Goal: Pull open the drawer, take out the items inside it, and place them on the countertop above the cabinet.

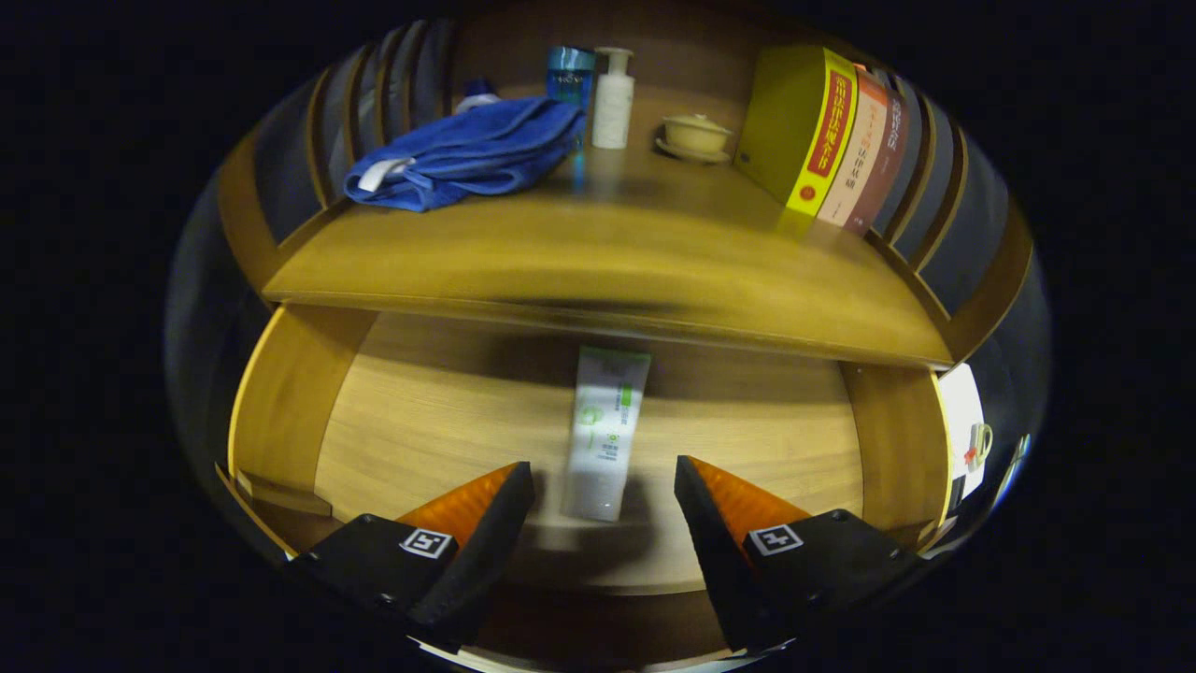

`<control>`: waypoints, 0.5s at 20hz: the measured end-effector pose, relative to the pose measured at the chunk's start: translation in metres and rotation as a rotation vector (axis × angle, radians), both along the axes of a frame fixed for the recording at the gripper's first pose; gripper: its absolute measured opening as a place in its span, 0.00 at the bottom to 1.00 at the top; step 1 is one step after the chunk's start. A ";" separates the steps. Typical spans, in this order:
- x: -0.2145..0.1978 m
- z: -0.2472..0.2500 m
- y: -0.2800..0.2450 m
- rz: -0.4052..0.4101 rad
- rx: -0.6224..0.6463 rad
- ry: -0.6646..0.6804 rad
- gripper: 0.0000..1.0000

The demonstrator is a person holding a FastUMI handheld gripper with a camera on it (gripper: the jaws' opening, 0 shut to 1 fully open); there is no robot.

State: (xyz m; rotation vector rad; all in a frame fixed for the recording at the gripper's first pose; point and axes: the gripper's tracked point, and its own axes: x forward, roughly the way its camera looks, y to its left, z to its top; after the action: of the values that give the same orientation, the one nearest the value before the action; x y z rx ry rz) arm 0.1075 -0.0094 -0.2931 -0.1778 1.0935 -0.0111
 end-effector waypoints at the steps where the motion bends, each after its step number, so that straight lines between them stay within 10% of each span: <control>1: 0.001 -0.003 -0.001 -0.008 0.002 0.009 0.99; 10: 0.006 -0.033 0.007 -0.041 0.022 0.130 0.82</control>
State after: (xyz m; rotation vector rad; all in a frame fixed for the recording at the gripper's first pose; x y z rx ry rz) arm 0.1133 -0.0027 -0.3258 -0.1377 1.2267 -0.0251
